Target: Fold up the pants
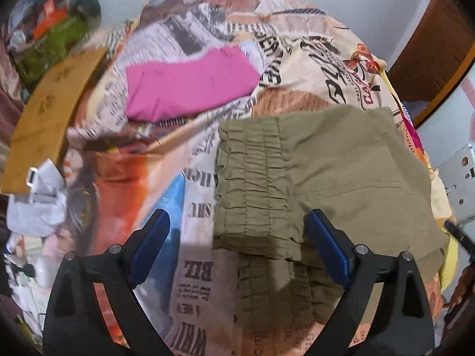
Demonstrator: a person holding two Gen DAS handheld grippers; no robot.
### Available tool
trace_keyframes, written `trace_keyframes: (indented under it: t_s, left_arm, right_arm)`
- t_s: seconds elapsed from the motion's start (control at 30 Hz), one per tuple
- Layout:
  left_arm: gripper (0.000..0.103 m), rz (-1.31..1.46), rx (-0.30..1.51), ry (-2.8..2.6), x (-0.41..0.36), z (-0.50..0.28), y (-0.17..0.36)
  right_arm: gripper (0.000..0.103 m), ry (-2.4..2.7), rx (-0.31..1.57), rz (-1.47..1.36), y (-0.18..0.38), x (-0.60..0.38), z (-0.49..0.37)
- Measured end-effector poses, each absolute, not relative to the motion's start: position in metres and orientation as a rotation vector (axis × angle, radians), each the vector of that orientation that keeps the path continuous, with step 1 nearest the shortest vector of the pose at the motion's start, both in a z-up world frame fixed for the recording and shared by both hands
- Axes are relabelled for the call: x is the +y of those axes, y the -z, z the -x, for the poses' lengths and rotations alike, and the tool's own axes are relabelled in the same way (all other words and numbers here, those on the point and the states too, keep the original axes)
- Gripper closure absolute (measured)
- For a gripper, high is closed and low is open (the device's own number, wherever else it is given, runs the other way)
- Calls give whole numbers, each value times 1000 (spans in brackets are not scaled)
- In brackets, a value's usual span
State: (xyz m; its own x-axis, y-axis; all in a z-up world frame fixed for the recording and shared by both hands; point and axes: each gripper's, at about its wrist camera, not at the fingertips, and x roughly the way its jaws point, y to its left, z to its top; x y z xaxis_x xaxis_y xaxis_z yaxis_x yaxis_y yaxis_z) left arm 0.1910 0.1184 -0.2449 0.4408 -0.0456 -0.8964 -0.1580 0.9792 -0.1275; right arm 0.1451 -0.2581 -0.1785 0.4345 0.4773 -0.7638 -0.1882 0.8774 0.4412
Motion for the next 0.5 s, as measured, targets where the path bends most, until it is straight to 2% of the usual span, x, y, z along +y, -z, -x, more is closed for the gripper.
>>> trace_keyframes:
  t_s: [0.23, 0.3, 0.37, 0.4, 0.43, 0.47, 0.5]
  left_arm:
    - [9, 251, 1118, -26, 119, -192, 253]
    - [18, 241, 1112, -7, 116, -192, 252]
    - [42, 241, 1110, 34, 110, -191, 251]
    - [45, 232, 1105, 40, 107, -191, 250]
    - [54, 202, 1091, 17, 104, -190, 247]
    - [56, 151, 1075, -5, 98, -189, 244]
    - [58, 132, 1070, -8, 95, -189, 242]
  right_arm:
    - [64, -428, 1130, -327, 197, -254, -135]
    - [64, -432, 1124, -343, 197, -257, -132]
    - [65, -439, 1118, -341, 198, -257, -129]
    - [73, -444, 1109, -337, 198, -255, -128]
    - [77, -442, 1101, -320, 197, -253, -127]
    - [81, -443, 1092, -299, 196, -250, -126]
    - [92, -452, 1077, -289, 194, -248, -125]
